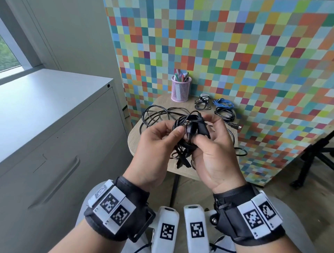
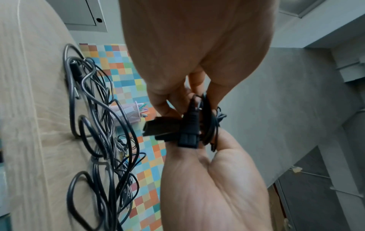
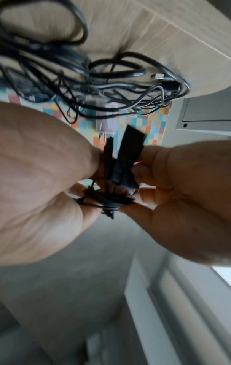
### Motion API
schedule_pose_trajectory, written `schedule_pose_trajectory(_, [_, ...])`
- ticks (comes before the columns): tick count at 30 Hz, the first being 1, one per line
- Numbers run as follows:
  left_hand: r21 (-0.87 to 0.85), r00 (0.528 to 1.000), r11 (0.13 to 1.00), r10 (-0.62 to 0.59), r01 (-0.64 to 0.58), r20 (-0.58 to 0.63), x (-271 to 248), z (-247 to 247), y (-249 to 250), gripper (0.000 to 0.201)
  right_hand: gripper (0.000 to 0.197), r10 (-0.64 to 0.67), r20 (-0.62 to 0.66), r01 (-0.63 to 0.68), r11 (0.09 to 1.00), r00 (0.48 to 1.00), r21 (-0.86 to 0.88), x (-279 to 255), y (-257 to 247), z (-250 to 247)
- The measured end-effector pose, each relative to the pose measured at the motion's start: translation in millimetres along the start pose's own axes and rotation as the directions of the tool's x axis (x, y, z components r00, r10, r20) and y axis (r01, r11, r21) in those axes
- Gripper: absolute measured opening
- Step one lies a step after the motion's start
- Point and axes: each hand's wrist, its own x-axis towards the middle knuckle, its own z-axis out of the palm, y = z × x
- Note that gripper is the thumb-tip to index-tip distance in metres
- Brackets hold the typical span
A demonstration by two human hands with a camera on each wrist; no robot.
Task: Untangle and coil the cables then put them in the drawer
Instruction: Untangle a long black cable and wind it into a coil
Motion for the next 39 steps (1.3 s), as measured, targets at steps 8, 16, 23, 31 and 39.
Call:
schedule_pose_trajectory(8, [0.066,0.996,0.994,0.092,-0.092,-0.002,0,-5,4,0.012,0.034,-0.388,-0.013,0.295,0.720,0.921,-0.629,3,6,-15])
schedule_pose_trajectory(16, [0.107,0.989,0.986,0.131,-0.124,-0.068,2,-9,5,0.009,0.020,-0.167,0.169,0.236,0.760,0.971,-0.605,-11,3,-13])
schedule_pose_trajectory(23, [0.404,0.954,0.876,0.300,-0.265,-0.024,3,-15,2,0.016,0.019,-0.138,0.072,0.156,0.844,0.988,-0.513,-11,10,0])
schedule_pose_trajectory(31, [0.602,0.907,0.731,0.419,-0.320,-0.026,8,-28,4,0.012,0.009,0.300,-0.036,-0.302,0.952,0.953,-0.053,-16,-5,6])
schedule_pose_trajectory(39, [0.678,0.904,0.673,0.427,-0.296,-0.029,3,-26,5,0.011,0.033,0.247,-0.108,-0.261,0.953,0.963,-0.153,-8,-9,2])
